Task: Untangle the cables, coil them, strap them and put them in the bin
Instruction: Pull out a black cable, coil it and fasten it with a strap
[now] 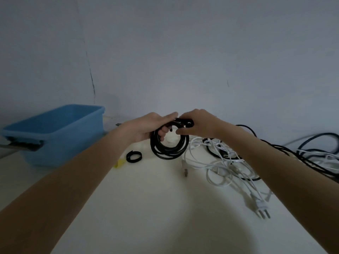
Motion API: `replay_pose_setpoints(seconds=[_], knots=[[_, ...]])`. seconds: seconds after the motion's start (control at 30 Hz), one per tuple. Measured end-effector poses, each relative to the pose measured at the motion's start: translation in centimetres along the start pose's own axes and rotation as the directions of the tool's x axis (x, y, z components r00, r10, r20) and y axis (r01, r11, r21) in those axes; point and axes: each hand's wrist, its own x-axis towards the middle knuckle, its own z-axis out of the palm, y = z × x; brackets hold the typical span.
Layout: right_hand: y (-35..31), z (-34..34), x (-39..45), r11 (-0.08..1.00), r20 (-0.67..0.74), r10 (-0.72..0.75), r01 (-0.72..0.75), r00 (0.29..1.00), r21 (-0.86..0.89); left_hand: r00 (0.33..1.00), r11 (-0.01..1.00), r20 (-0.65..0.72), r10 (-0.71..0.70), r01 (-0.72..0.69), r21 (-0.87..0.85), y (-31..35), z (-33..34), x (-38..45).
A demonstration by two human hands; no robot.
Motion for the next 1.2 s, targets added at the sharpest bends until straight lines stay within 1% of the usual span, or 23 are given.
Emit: replay_pose_setpoints(seconds=[0.07, 0.13, 0.2, 0.3, 0.37, 0.43, 0.5, 0.53, 0.6, 0.63, 0.67, 0.73, 0.77, 0.83, 0.9, 0.97, 1.03, 1.13, 1.2], knots=[[0.0, 0.4, -0.5, 1.0, -0.004, 0.029, -0.029, 1.0, 0.011, 0.997, 0.999, -0.078, -0.01, 0.006, -0.047, 0.4, 0.5, 0.2], [-0.2, 1.1, -0.6, 0.999, -0.014, 0.038, -0.039, 0.999, -0.025, 0.987, 0.998, -0.157, -0.029, 0.018, -0.067, 0.4, 1.0, 0.7], [-0.2, 1.1, -0.8, 0.999, -0.015, 0.039, -0.039, 0.999, -0.011, 0.979, 0.996, -0.199, -0.03, 0.013, -0.083, 0.3, 1.5, 1.0], [1.1, 0.1, -1.2, 0.979, -0.083, 0.116, -0.1, 0.99, 0.176, 0.973, 0.995, -0.23, -0.028, 0.006, -0.095, 0.3, 1.5, 1.0], [2.3, -0.9, -1.5, 0.956, -0.154, 0.193, -0.149, 0.969, 0.254, 0.967, 0.994, -0.254, -0.03, 0.002, -0.108, 0.4, 1.1, 1.1], [2.9, -1.9, -1.9, 0.936, -0.223, 0.222, -0.143, 0.949, 0.322, 0.961, 0.994, -0.273, -0.037, 0.006, -0.112, 0.4, 0.8, 1.1], [2.8, -2.9, -2.3, 0.9, -0.277, 0.196, -0.06, 0.941, 0.431, 0.959, 0.995, -0.28, -0.048, 0.021, -0.099, 0.3, 0.9, 1.2], [2.5, -3.5, -2.4, 0.856, -0.27, 0.171, -0.007, 0.948, 0.517, 0.958, 0.995, -0.28, -0.056, 0.031, -0.091, 0.2, 1.0, 1.2], [1.7, -4.4, -2.5, 0.732, -0.185, 0.092, 0.059, 0.978, 0.679, 0.961, 0.996, -0.267, -0.07, 0.053, -0.069, 0.1, 1.3, 1.5], [1.3, -4.7, -2.5, 0.696, -0.122, 0.028, 0.068, 0.992, 0.715, 0.966, 0.996, -0.248, -0.071, 0.057, -0.066, 0.1, 1.5, 1.5], [0.9, -4.8, -2.5, 0.69, -0.057, -0.039, 0.068, 0.998, 0.721, 0.973, 0.996, -0.223, -0.065, 0.05, -0.071, 0.1, 1.7, 1.6], [0.3, -4.6, -2.2, 0.723, 0.067, -0.134, 0.052, 0.989, 0.689, 0.983, 0.996, -0.178, -0.036, 0.021, -0.085, 0.2, 2.2, 1.5], [0.0, -4.4, -2.1, 0.737, 0.114, -0.157, 0.039, 0.981, 0.675, 0.987, 0.996, -0.157, -0.028, 0.014, -0.089, 0.4, 2.4, 1.4], [-0.2, -4.1, -1.9, 0.756, 0.177, -0.173, 0.015, 0.969, 0.654, 0.995, 0.994, -0.087, -0.046, 0.037, -0.106, 0.8, 2.8, 1.1], [-0.1, -4.0, -1.8, 0.815, 0.195, -0.152, 0.011, 0.969, 0.579, 0.995, 0.987, -0.015, -0.096, 0.093, -0.131, 1.2, 2.9, 1.1], [-0.1, -4.0, -1.6, 0.9, 0.157, -0.1, 0.022, 0.982, 0.436, 0.988, 0.979, 0.005, -0.151, 0.151, -0.137, 1.5, 2.8, 1.3], [0.1, -3.8, -1.5, 0.954, 0.077, -0.066, 0.04, 0.995, 0.298, 0.98, 0.972, 0.016, -0.196, 0.196, -0.128, 1.7, 2.9, 1.4], [0.2, -3.3, -1.5, 0.993, -0.026, -0.075, 0.077, 0.997, 0.088, 0.969, 0.962, 0.06, -0.238, 0.244, -0.125, 1.8, 3.2, 1.3], [0.4, -3.0, -1.5, 0.996, -0.059, -0.09, 0.091, 0.994, 0.021, 0.965, 0.958, 0.081, -0.249, 0.258, -0.124, 1.8, 3.4, 1.2]])
